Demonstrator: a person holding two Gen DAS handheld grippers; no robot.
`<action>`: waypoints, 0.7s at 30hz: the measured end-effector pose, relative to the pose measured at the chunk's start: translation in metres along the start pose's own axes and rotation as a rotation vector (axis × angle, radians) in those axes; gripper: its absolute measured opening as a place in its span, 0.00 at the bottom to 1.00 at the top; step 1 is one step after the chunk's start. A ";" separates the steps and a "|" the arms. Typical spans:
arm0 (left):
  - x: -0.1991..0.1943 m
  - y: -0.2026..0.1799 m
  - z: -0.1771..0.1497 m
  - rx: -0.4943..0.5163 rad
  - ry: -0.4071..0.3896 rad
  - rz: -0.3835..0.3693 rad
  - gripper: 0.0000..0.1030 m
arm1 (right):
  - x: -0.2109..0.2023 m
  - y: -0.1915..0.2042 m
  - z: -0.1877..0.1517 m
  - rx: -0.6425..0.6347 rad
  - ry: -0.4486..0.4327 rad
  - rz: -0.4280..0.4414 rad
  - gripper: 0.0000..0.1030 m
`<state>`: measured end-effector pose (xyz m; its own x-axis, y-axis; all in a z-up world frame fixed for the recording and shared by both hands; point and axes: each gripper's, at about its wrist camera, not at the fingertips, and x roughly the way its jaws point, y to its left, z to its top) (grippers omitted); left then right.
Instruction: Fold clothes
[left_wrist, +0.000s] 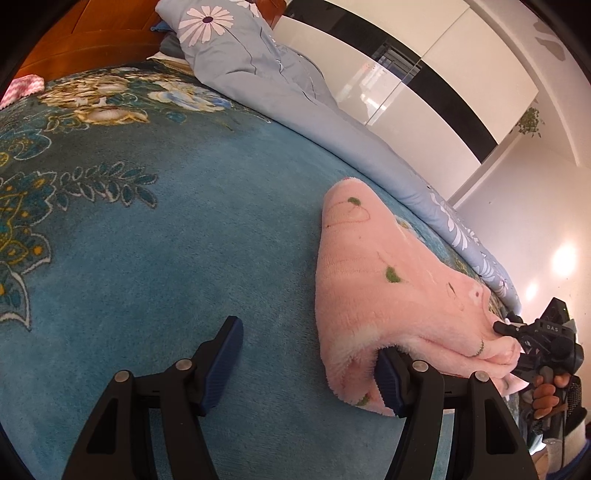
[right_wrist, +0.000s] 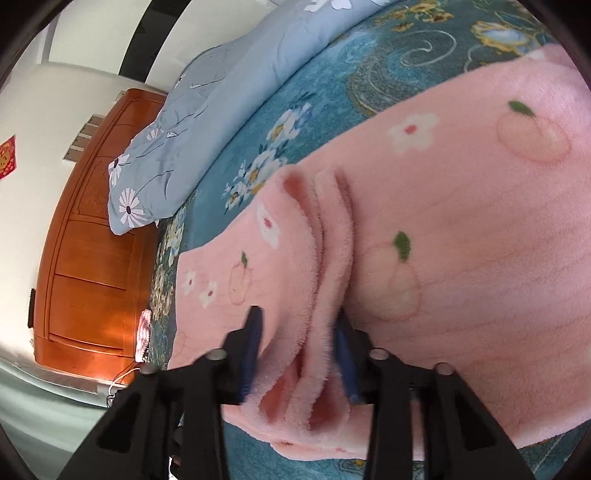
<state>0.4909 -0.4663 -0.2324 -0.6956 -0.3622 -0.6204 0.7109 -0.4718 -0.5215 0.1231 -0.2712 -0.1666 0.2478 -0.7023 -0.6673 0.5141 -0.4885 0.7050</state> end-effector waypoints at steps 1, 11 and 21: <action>-0.001 0.001 0.000 -0.008 -0.004 -0.002 0.68 | -0.001 0.009 0.001 -0.033 -0.005 -0.009 0.15; -0.010 0.021 0.003 -0.113 -0.052 -0.011 0.67 | -0.007 0.053 -0.008 -0.269 -0.021 -0.055 0.14; -0.009 0.016 0.004 -0.075 -0.055 -0.013 0.70 | 0.010 -0.009 -0.022 -0.089 0.002 -0.026 0.17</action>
<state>0.5083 -0.4739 -0.2332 -0.7078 -0.4015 -0.5812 0.7063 -0.4157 -0.5730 0.1390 -0.2619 -0.1850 0.2348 -0.6887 -0.6860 0.5917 -0.4587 0.6630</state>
